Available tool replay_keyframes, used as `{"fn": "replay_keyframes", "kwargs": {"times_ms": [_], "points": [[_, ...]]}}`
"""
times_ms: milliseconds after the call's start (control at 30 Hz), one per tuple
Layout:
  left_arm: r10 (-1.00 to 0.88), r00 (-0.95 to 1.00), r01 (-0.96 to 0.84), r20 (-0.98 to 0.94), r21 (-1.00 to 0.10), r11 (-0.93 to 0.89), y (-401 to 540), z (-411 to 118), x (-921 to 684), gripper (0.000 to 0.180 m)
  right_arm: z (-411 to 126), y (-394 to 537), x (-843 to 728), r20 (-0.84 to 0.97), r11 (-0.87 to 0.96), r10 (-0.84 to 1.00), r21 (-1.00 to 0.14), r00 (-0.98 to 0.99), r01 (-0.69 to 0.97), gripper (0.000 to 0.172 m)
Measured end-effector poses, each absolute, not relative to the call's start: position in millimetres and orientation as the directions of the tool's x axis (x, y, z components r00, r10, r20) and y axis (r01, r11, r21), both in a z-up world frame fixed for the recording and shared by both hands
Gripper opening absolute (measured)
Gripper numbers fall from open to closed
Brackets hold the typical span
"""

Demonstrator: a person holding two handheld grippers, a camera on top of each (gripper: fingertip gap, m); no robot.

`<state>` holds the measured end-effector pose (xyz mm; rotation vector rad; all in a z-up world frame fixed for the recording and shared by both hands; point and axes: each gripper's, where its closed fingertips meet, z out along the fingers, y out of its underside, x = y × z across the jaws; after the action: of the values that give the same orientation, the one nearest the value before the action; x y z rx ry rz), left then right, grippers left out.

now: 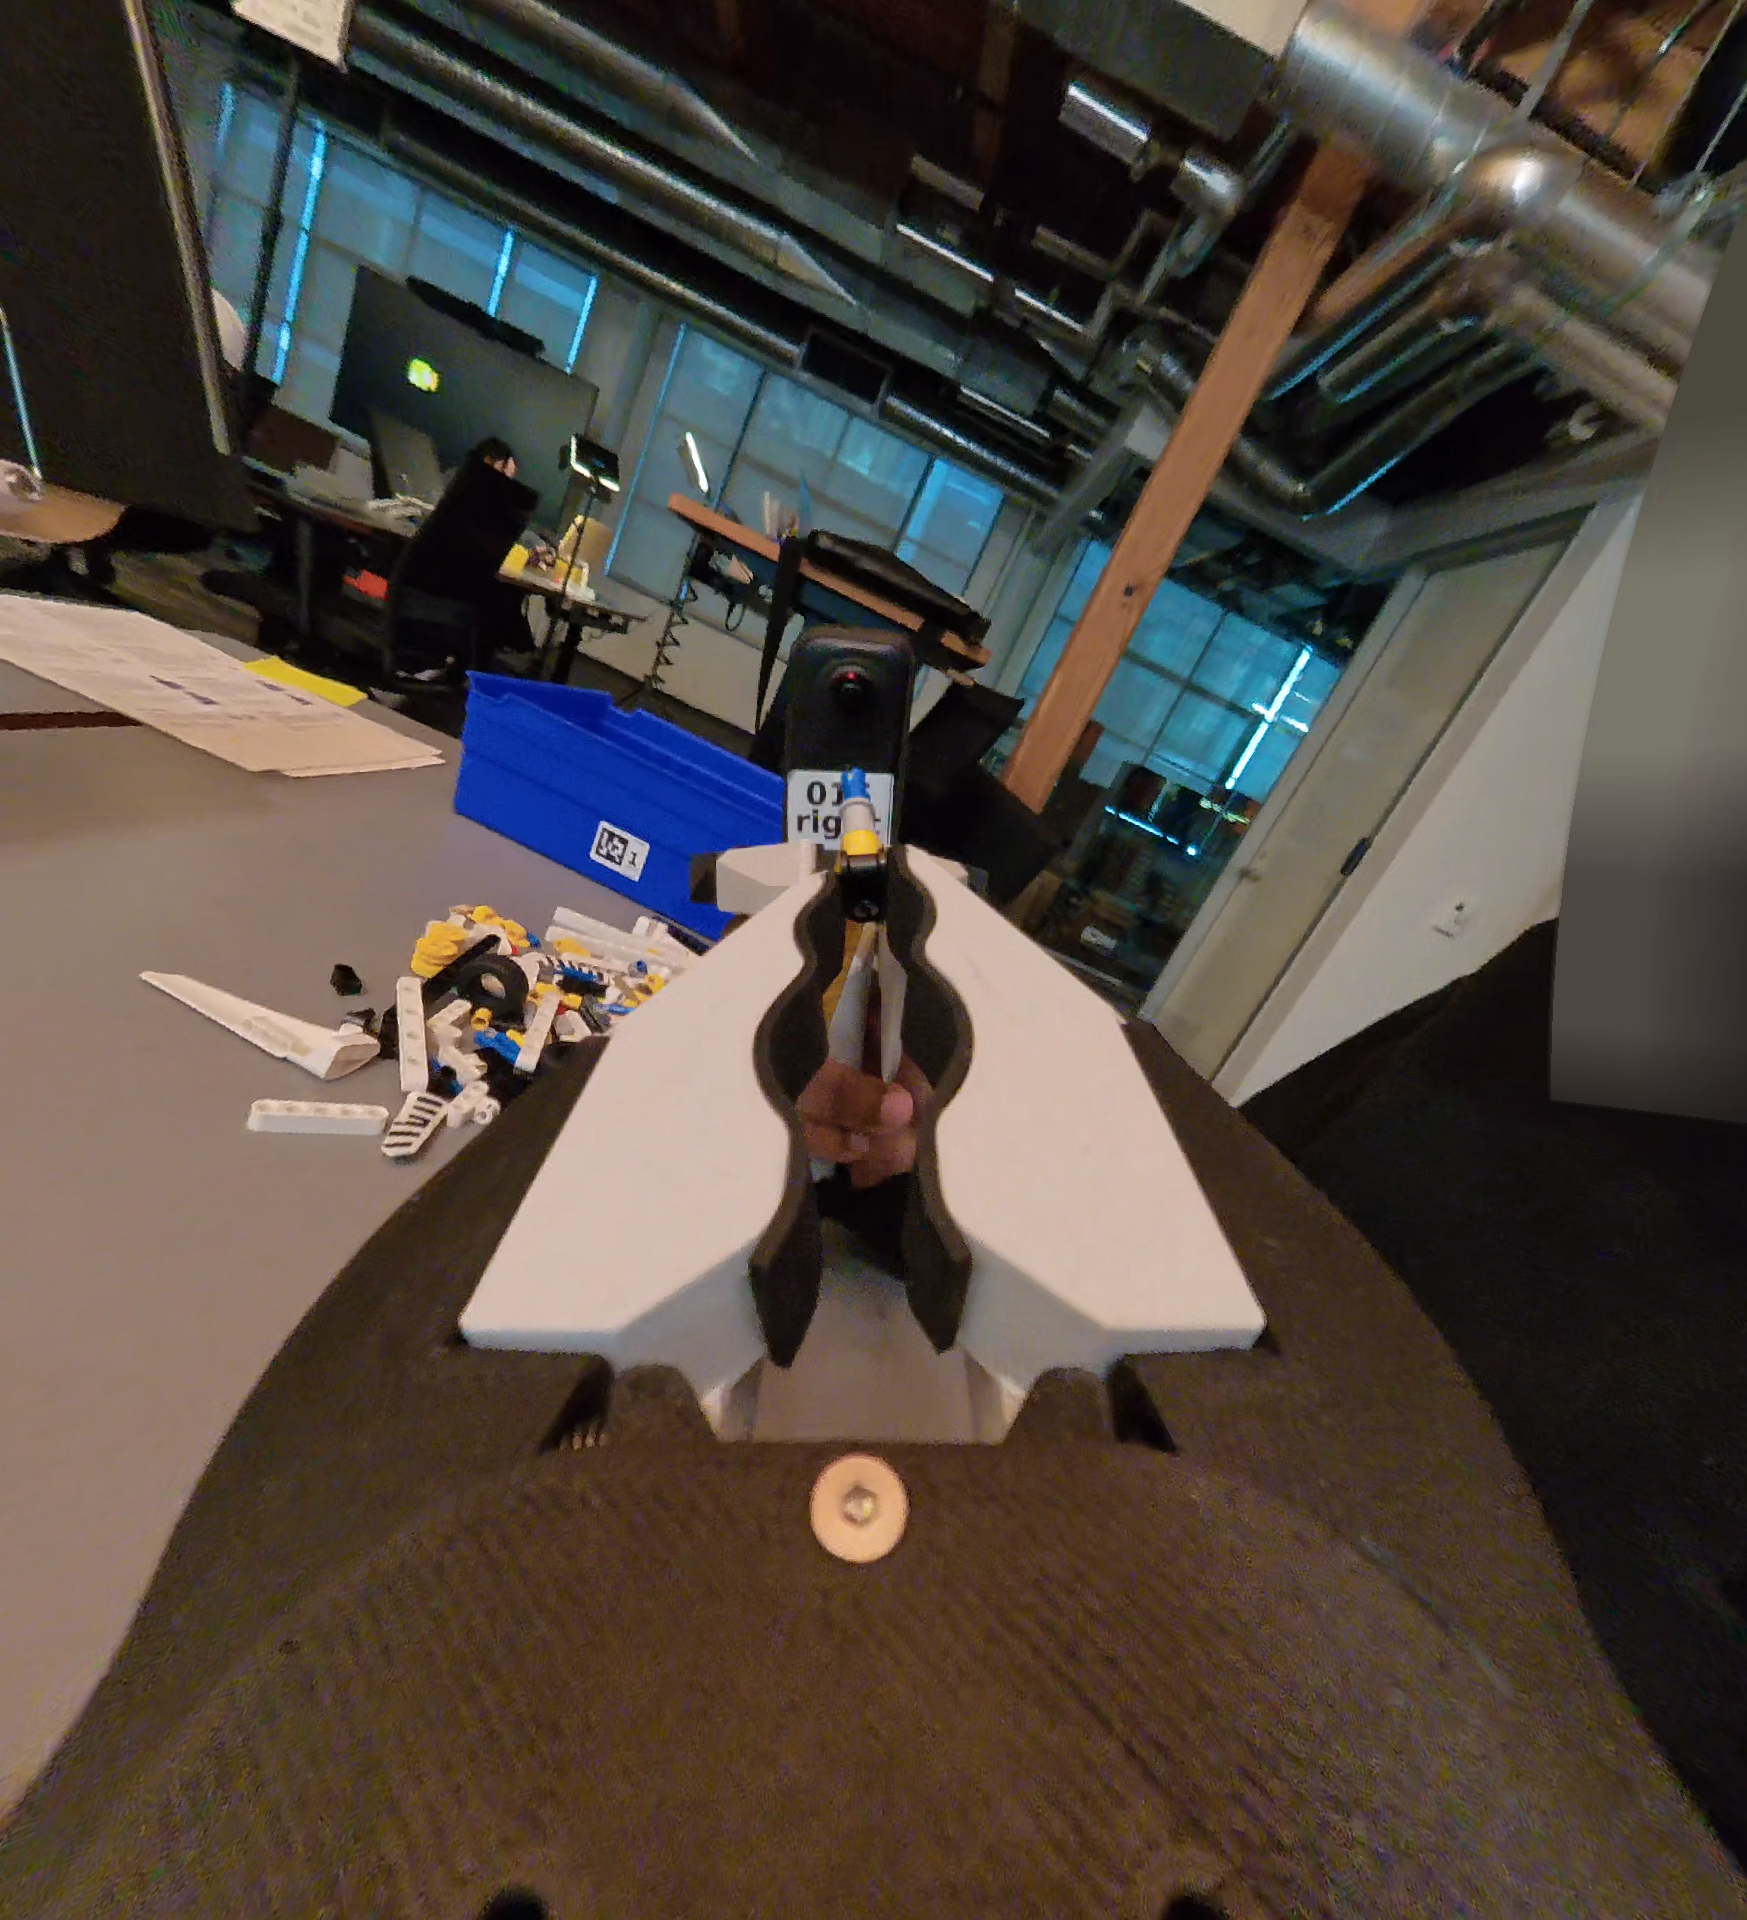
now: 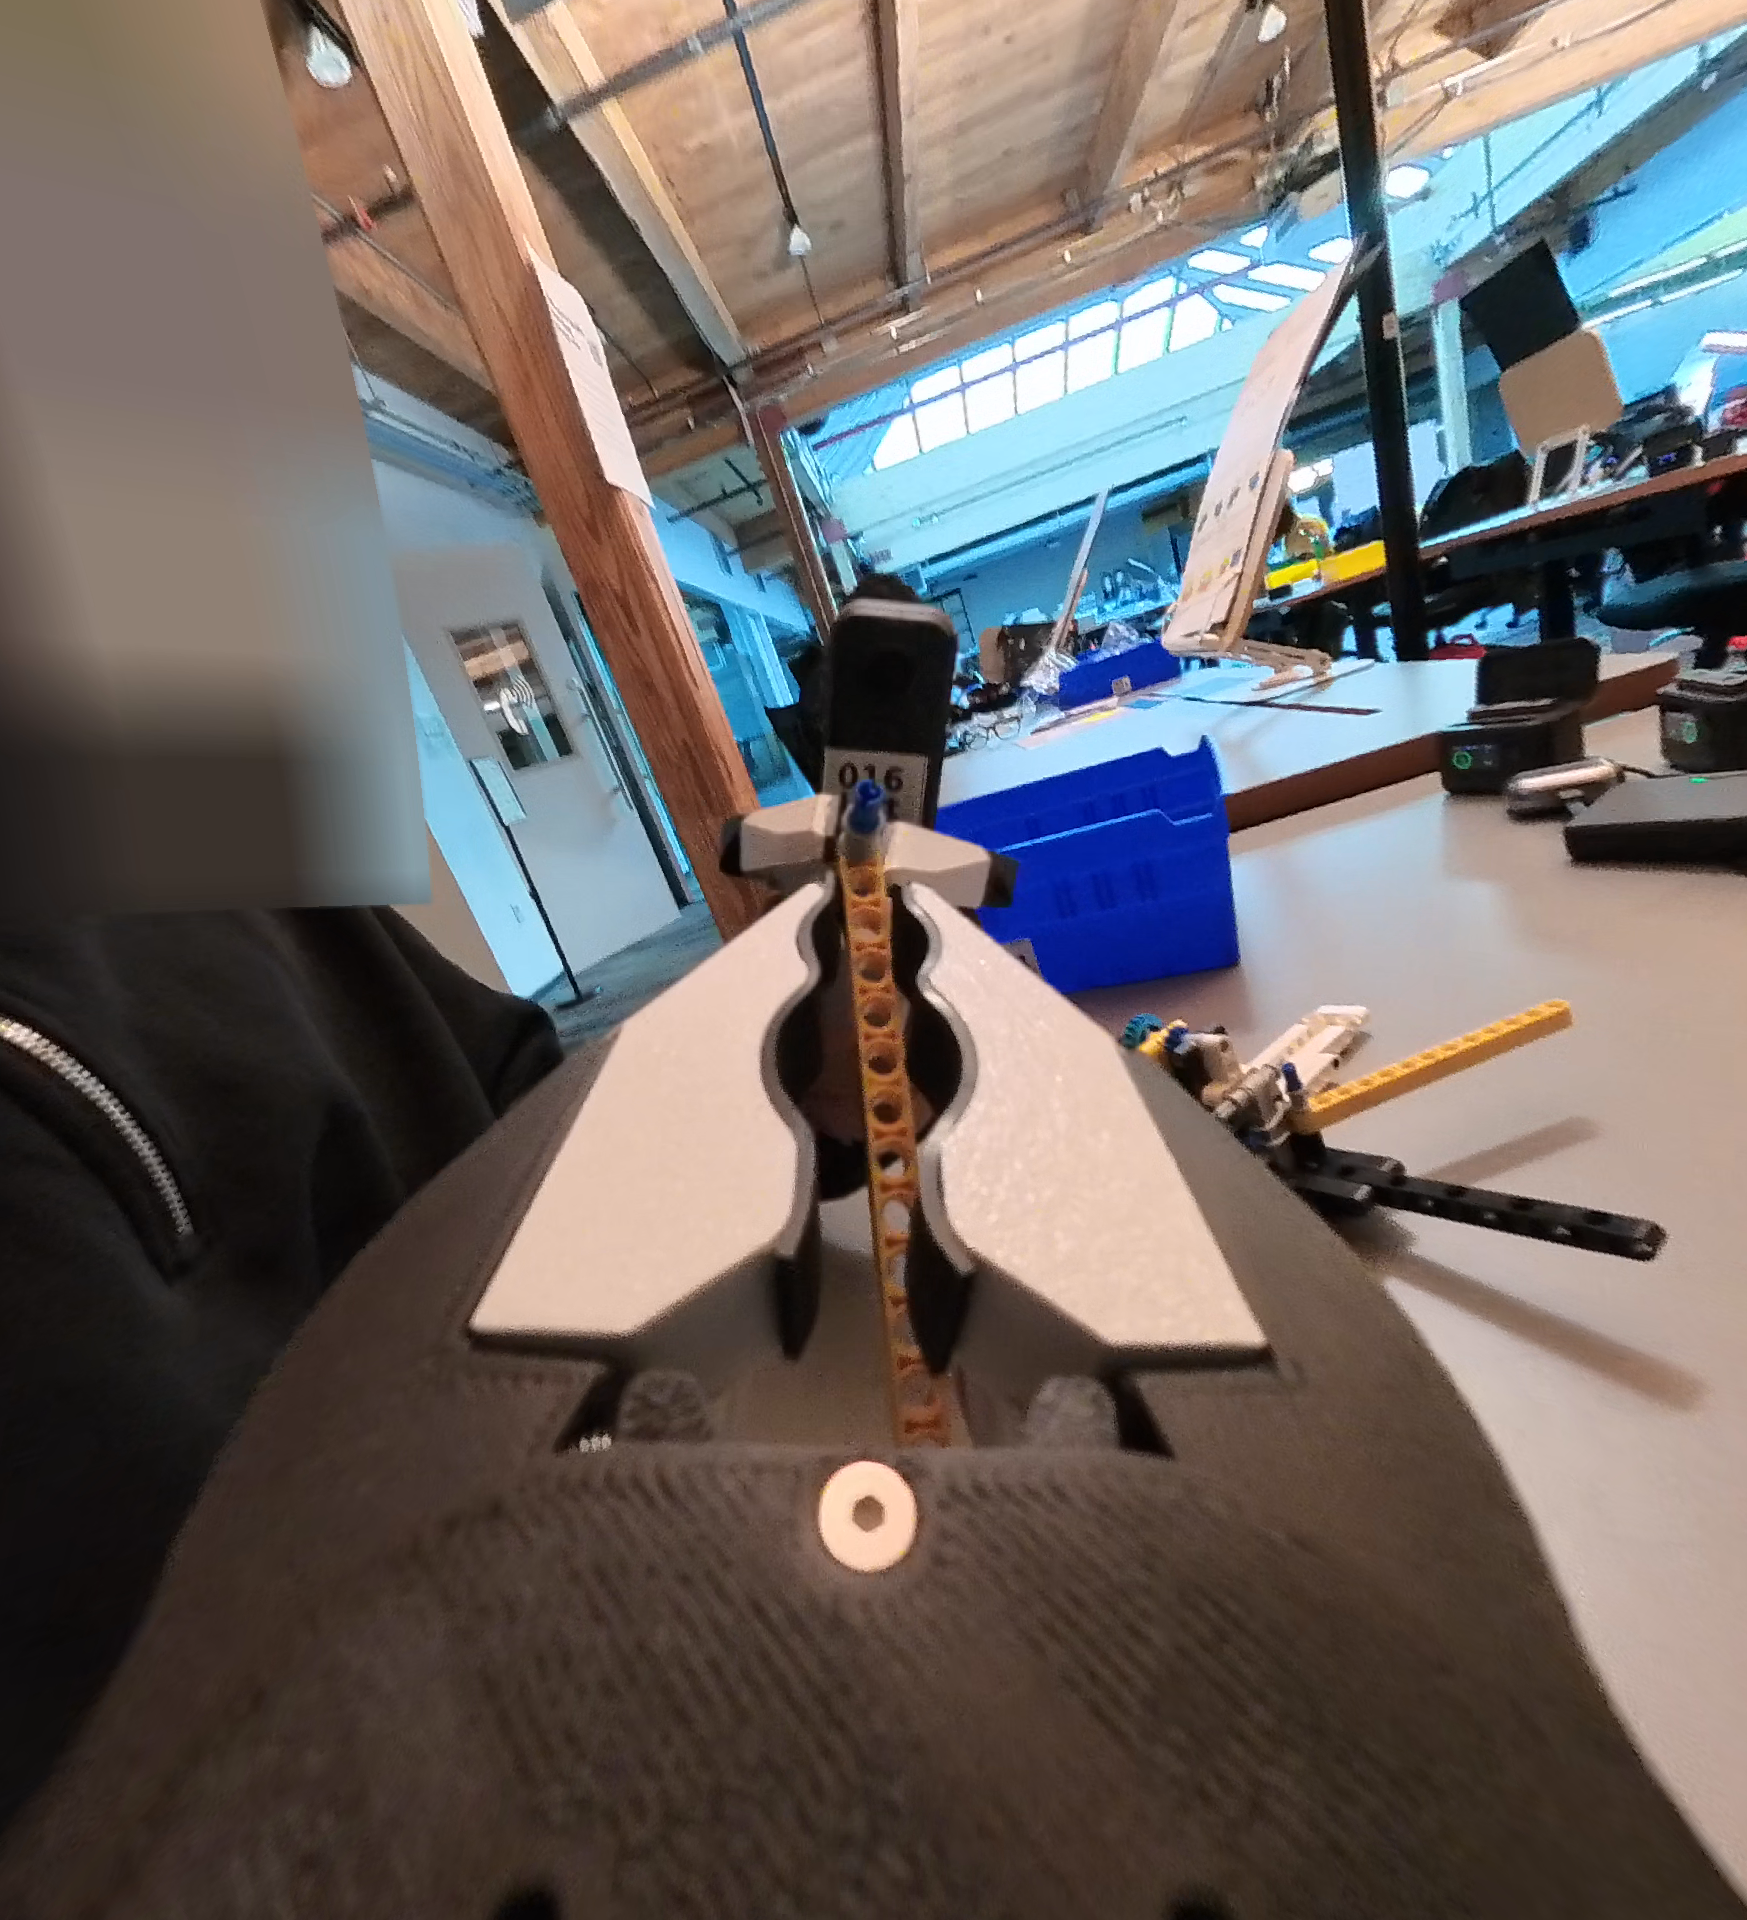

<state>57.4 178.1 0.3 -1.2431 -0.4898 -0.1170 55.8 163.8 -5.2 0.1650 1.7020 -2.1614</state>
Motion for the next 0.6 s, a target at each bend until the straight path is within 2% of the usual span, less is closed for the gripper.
{"fn": "replay_keyframes", "kwargs": {"times_ms": [233,267,300,333,367,433,533,600], "points": [[0.343,0.875,0.229,0.341,-0.916,0.328,182,-3,50,0.008,2,175,43,-0.449,-0.309,-0.279,-0.795,-0.849,0.522,0.007],[0.394,0.862,0.206,0.319,-0.930,0.304,177,-9,46,0.007,13,194,30,-0.475,-0.430,-0.306,-0.705,-0.825,0.565,0.007],[0.446,0.844,0.175,0.297,-0.940,0.294,171,-14,41,0.007,25,234,3,-0.510,-0.580,-0.351,-0.540,-0.786,0.610,0.006],[0.452,0.838,0.183,0.306,-0.938,0.295,169,-16,38,0.007,21,265,-18,-0.546,-0.645,-0.334,-0.462,-0.768,0.609,0.006],[0.418,0.845,0.220,0.333,-0.929,0.297,174,-18,39,0.007,15,277,-26,-0.572,-0.660,-0.249,-0.490,-0.782,0.569,0.006],[0.390,0.845,0.269,0.365,-0.922,0.280,185,-24,38,0.007,1,268,-19,-0.528,-0.570,0.003,-0.699,-0.849,0.432,0.005],[0.400,0.844,0.330,0.358,-0.934,0.139,209,-50,41,0.007,-1,276,-15,-0.501,-0.572,0.066,-0.727,-0.863,0.379,0.005],[0.429,0.845,0.365,0.319,-0.931,-0.026,227,-76,42,0.007,0,281,-16,-0.496,-0.571,0.079,-0.733,-0.865,0.369,0.005]]}}
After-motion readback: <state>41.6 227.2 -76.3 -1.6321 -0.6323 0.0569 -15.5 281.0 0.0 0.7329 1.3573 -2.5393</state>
